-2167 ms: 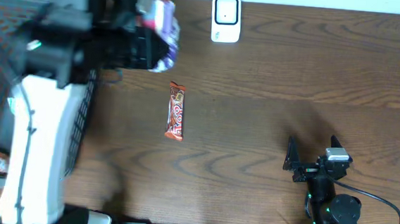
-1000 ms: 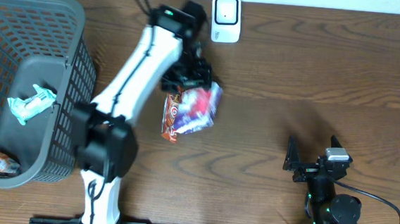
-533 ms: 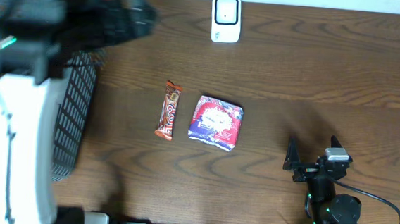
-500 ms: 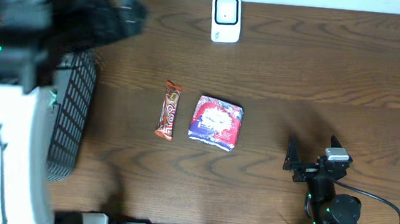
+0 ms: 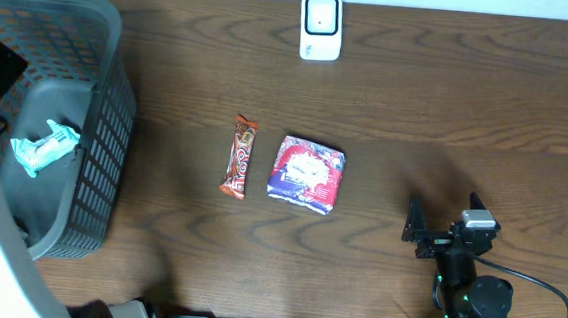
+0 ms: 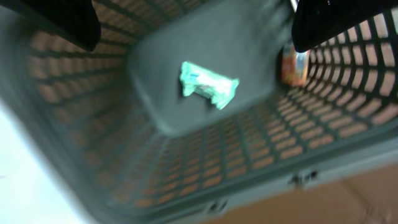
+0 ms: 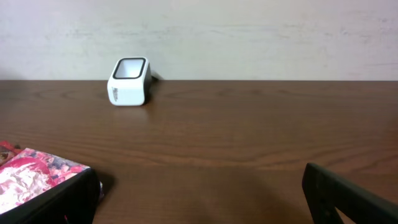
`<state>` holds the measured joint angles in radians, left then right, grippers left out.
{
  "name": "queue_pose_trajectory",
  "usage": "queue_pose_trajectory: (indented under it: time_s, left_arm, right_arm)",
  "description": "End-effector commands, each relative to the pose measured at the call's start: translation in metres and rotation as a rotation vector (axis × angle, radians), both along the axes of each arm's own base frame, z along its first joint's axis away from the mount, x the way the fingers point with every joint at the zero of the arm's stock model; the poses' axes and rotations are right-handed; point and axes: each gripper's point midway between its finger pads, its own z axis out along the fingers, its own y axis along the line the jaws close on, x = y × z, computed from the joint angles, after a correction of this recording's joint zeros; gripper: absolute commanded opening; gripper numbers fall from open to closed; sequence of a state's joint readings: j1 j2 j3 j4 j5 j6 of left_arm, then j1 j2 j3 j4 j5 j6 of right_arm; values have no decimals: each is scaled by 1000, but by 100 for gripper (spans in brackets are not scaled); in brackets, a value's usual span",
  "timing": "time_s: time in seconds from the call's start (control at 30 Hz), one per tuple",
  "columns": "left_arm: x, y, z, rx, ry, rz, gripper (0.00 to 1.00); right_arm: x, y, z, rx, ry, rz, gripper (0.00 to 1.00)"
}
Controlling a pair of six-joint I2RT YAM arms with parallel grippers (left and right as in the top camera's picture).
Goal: Scan the item barcode
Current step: 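Reach the left gripper into the basket and grasp the mint-green packet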
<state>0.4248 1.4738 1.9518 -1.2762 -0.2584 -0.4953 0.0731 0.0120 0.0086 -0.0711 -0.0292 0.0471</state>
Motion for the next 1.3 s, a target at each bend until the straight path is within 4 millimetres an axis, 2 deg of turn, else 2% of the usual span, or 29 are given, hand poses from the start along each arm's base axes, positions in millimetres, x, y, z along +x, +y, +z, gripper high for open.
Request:
queue_pose_trajectory:
  time_s: [0.0, 0.2, 0.33, 0.57, 0.73, 0.77, 1.0, 1.27]
  left_arm:
    - [3, 16, -42, -70, 60, 180, 98]
    - [11, 20, -105, -219, 83, 431, 98]
    - [21, 25, -140, -261, 117, 520, 98]
    - [53, 40, -199, -279, 189, 542, 98]
    - [69, 48, -233, -284, 216, 545, 98]
    - [73, 49, -247, -287, 234, 547, 98]
    - [79, 55, -280, -277, 281, 559, 98]
    - [71, 53, -313, -282, 384, 555, 98]
  right_arm:
    - [0, -2, -1, -11, -1, -8, 99]
    - [0, -2, -1, -11, -1, -8, 99]
    - [0, -2, -1, -11, -1, -8, 99]
    - [0, -2, -1, -11, -1, -8, 99]
    - [0, -2, -1, -11, -1, -8, 99]
    - [0, -2, -1, -11, -1, -8, 99]
    - [0, -2, -1, -11, -1, -8, 99]
    - [0, -2, -1, -11, -1, -8, 99]
